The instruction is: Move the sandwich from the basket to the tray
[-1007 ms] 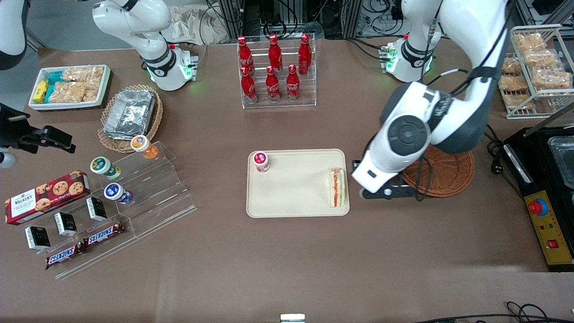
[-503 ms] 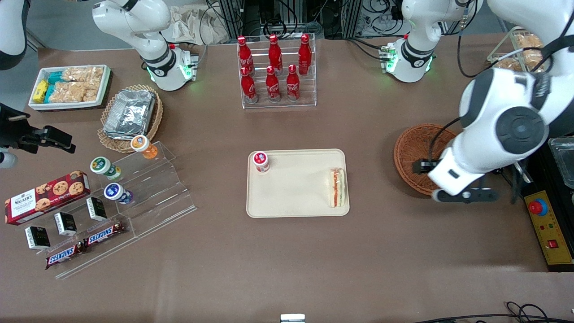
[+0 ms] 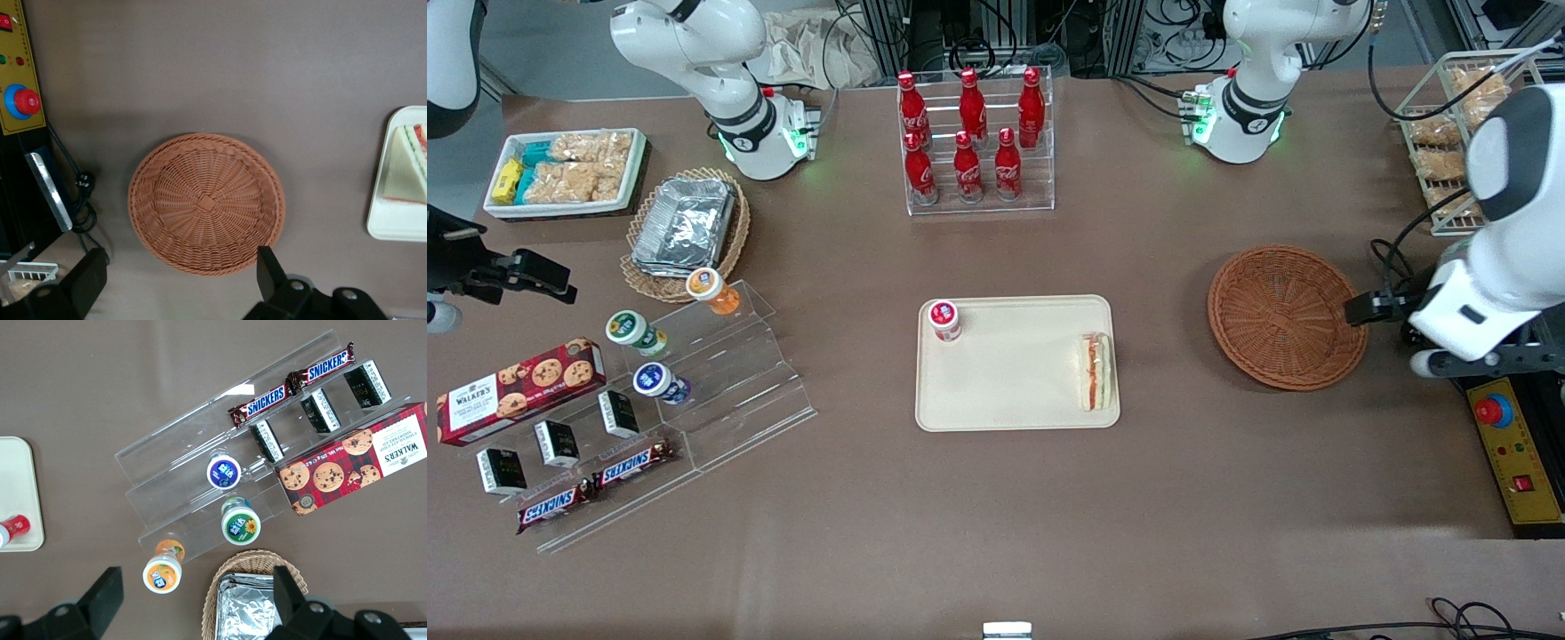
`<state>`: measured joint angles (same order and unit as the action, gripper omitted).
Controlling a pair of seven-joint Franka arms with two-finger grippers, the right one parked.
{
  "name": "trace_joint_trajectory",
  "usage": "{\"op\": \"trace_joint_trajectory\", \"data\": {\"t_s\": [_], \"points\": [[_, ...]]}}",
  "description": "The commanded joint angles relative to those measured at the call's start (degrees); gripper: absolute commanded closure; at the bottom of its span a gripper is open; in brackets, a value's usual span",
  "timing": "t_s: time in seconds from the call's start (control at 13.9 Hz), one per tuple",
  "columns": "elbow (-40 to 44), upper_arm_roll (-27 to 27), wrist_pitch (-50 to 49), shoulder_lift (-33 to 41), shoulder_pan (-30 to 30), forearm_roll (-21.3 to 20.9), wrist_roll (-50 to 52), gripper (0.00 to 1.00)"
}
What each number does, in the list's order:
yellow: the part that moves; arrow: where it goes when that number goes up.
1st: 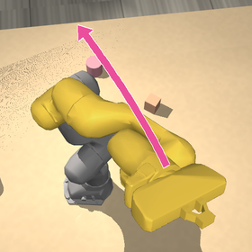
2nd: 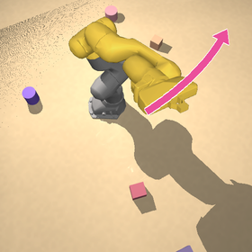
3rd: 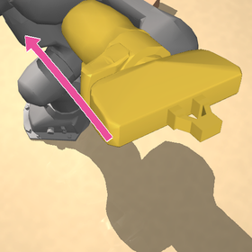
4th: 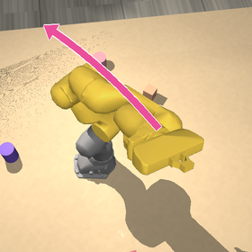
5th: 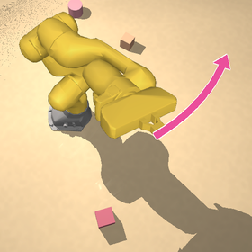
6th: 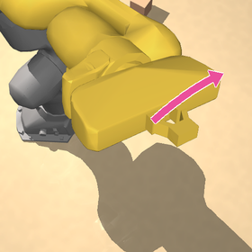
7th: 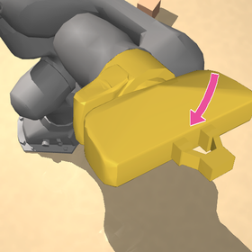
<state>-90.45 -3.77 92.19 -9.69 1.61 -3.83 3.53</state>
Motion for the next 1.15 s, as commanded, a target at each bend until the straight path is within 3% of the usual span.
{"op": "trace_joint_trajectory", "data": {"t_s": [0.0, 1.08], "points": [[-2.88, 2.79, 0.45, 3.18, -0.55, 1.37, -4.49, 0.00], [0.37, 4.82, 2.82, 3.36, 0.24, 3.22, -5.82, 0.00]]}}
